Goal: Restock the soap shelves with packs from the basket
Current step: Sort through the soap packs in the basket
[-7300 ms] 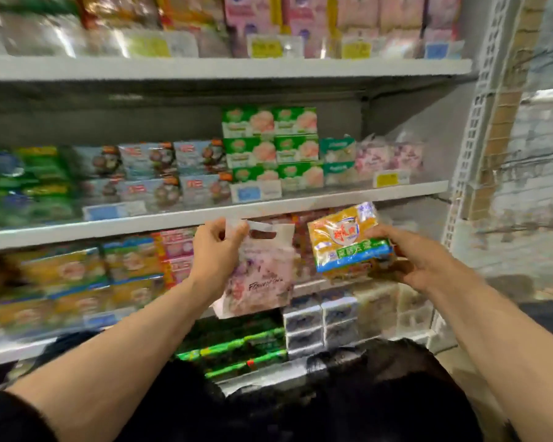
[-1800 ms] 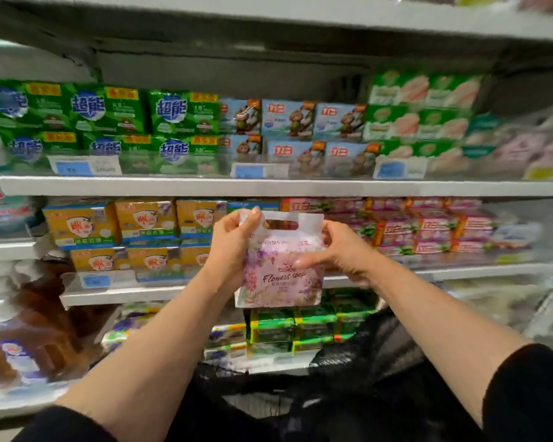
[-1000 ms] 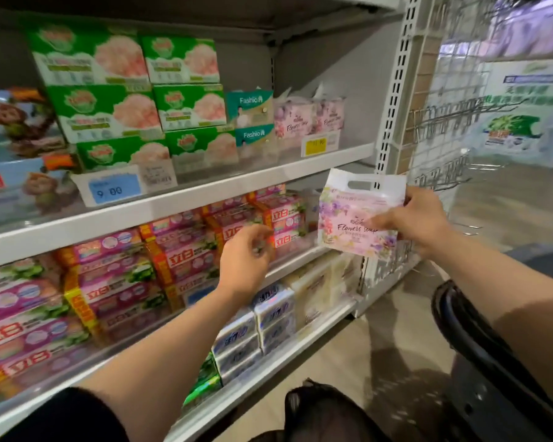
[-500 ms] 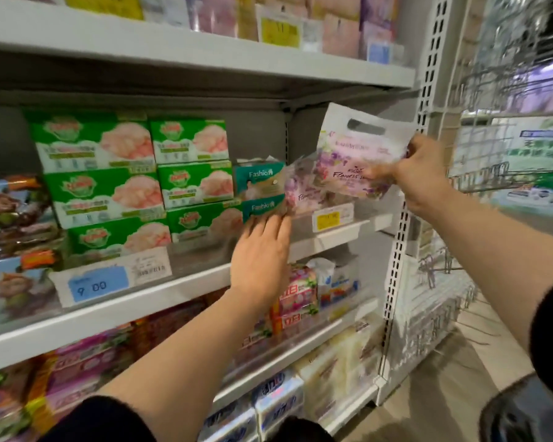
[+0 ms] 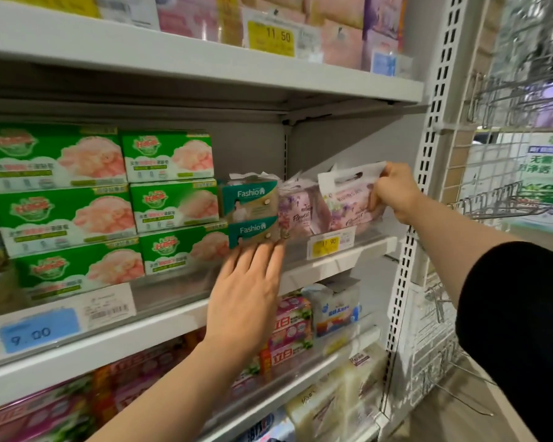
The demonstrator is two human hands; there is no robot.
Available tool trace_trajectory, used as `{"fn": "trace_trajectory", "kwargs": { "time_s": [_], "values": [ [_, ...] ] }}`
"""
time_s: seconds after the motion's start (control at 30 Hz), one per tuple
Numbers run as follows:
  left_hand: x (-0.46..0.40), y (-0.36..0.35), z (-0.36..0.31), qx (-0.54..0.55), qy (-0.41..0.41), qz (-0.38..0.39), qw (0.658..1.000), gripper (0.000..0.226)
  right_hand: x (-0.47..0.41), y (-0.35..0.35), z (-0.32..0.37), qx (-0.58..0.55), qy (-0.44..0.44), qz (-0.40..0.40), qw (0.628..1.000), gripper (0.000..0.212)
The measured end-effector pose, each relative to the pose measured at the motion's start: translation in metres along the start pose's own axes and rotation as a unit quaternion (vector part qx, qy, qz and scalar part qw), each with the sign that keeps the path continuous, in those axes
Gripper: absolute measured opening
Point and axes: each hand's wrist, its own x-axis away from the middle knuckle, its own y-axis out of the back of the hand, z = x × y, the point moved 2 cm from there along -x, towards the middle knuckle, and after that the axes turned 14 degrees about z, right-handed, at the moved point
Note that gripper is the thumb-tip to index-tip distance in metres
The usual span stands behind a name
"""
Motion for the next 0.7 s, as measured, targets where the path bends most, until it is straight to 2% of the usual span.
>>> {"fn": "trace_trajectory", "kwargs": {
  "time_s": [0.13,0.23,0.3,0.4,0.5,0.7],
  "values": [
    [0.000,0.000,-0.001,-0.003,-0.002,0.006,1.000,0.079,0.008,-0.011,-0.018,0.076,-0.027,-0.151,0.985,0.050],
    [0.000,0.001,-0.001,-0.002,-0.001,0.008,1.000,0.076,0.039,-0.033,-0.022,0.148,0.029,-0.273,0.950,0.060],
    [0.000,0.001,-0.001,0.000,-0.001,0.009,1.000,0.076,0.048,-0.054,-0.026,0.216,0.086,-0.261,0.937,0.061],
    [0.000,0.000,-0.001,0.001,-0.003,0.007,1.000,0.075,0.038,-0.076,-0.035,0.319,0.074,-0.193,0.925,0.059],
    [0.001,0.000,-0.001,0.001,-0.005,0.003,1.000,0.073,0.031,-0.074,-0.030,0.297,0.015,-0.183,0.937,0.047],
    [0.001,-0.001,-0.001,0.006,-0.015,-0.015,1.000,0.068,0.030,-0.051,-0.022,0.282,-0.081,-0.233,0.927,0.036]
  ]
}}
